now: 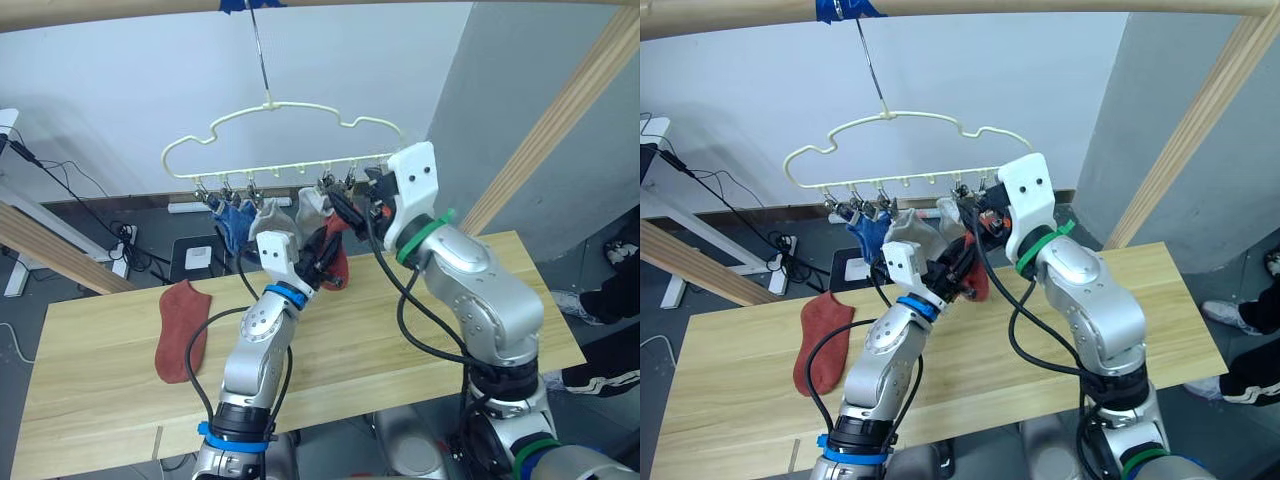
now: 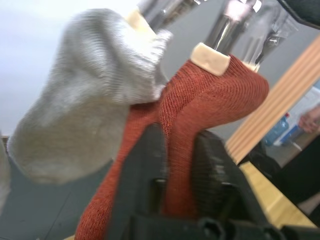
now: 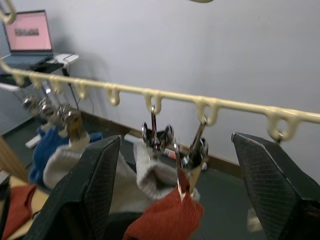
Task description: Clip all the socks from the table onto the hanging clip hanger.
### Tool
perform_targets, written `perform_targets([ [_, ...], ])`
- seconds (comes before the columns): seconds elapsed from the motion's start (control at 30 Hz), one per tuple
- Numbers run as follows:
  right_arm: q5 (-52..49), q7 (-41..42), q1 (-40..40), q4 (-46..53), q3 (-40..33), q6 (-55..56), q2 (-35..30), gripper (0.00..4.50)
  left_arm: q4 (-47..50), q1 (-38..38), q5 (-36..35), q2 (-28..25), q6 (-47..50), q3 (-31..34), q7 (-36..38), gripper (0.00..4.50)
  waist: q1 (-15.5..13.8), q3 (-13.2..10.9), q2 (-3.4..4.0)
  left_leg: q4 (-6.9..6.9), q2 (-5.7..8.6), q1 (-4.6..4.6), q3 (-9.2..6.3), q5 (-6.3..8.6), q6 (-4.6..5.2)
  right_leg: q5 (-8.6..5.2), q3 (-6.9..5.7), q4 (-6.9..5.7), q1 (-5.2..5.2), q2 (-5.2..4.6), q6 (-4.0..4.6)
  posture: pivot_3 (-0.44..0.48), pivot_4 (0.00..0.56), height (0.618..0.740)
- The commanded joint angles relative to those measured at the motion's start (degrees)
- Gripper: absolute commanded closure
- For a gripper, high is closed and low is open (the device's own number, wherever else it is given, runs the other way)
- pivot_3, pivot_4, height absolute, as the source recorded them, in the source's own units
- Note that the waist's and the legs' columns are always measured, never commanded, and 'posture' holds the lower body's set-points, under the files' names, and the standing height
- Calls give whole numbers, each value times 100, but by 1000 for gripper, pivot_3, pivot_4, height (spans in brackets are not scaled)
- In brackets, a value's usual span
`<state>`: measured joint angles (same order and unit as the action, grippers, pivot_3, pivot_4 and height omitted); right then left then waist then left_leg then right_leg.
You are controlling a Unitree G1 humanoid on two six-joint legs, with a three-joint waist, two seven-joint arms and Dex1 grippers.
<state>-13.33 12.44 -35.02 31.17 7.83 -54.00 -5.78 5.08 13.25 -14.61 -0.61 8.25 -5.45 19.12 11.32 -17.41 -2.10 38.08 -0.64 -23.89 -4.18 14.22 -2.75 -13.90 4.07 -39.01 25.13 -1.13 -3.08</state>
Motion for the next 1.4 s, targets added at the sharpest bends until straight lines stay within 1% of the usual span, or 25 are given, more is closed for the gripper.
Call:
perform_targets([
  [0.03, -235, 213, 60, 580, -93, -122, -249, 778, 28, 80, 92, -40, -89, -97, 75, 2115, -1, 1, -1, 0, 0, 0, 0, 0, 1, 0, 0, 0, 0, 1, 0, -285, 243, 735],
  [0.13, -510, 571, 332, 1120, -136, -187, -745, 778, 18, 99, 134, -191, -196, -244, 358, 1202, -5, 4, 1, 0, 0, -1, -3, -1, 2, -1, -2, 1, -3, 2, -1, -287, 243, 735],
  [0.23, -558, 604, 494, 1357, -208, -121, -994, 778, 53, 51, 124, -338, -172, -311, 553, 1202, -3, 4, 1, -1, 1, -1, -1, -1, 2, -1, 0, 4, -4, 2, -1, -293, 244, 735],
  [0.3, -551, 544, 557, 1414, -265, -87, -1058, 778, 98, 1, 181, -595, -284, -392, 848, 1202, 4, 4, 1, -1, 0, 1, -1, -1, 2, -1, 0, 3, -4, 2, -1, -293, 244, 735],
  [0.37, -335, 398, 609, 1362, -286, 52, -1173, 778, 360, -76, -43, -1145, -131, -417, 1545, 1202, 17, 6, 1, -1, -1, 4, -1, -2, 3, -1, 0, 0, -4, 5, -1, -298, 246, 735],
  [0.4, -251, 336, 621, 1326, -278, 106, -1210, 778, 453, -99, -152, -1325, -71, -408, 1778, 1202, 29, 6, 2, -1, -4, 5, -1, -3, 4, -1, 1, 0, -4, 8, -1, -298, 246, 735],
  [0.47, -187, 279, 634, 1287, -258, 167, -1238, 778, 530, -114, -269, -1488, -28, -403, 1962, 1202, 30, 8, 6, -2, -5, 6, -1, -6, 6, -1, 1, 0, -3, 10, 0, -298, 246, 735],
  [0.6, 332, -66, 525, 636, -79, 384, -1276, 778, 1116, -103, -1015, -2281, 536, 30, 2718, 1202, 29, 10, 5, 0, -4, 5, 1, -14, -3, -1, 5, 2, -5, 7, -1, -277, 246, 735],
  [0.7, 478, -109, 468, 371, -55, 529, -1238, 778, 1342, -23, -1344, -2516, 866, 195, 2828, 1202, 10, 11, 6, -1, -5, 7, 1, -17, -3, -1, 4, 1, -4, 7, -1, -272, 246, 735],
  [0.83, 623, -113, 342, -22, 7, 704, -1111, 778, 1807, 207, -1955, -2876, 1569, 478, 2912, 1202, -2, 11, 6, -1, -4, 4, 0, -17, -3, -1, 4, 3, -3, 8, -1, -261, 244, 735],
  [0.97, 681, -165, 231, -214, 40, 775, -930, 778, 2135, 333, -2459, -3057, 2113, 658, 2840, 1202, -8, 11, 7, -6, -5, 4, -2, -17, -3, -1, 2, 2, -3, 7, -1, -253, 241, 735],
  [1.13, 826, -216, 160, -402, 48, 889, -788, 778, 2206, 407, -2538, -3105, 2297, 728, 2726, 1202, -10, 11, 6, -7, -4, 4, -4, -17, -3, 0, 1, 2, -3, 6, -1, -253, 241, 735],
  [1.4, 1116, -345, -7, -807, 93, 1224, -619, 778, 2108, 490, -2438, -3129, 2245, 701, 2720, 1202, -10, 11, 7, -5, -4, 4, -3, -17, -4, 0, 2, 1, -2, 6, 0, -249, 242, 735],
])
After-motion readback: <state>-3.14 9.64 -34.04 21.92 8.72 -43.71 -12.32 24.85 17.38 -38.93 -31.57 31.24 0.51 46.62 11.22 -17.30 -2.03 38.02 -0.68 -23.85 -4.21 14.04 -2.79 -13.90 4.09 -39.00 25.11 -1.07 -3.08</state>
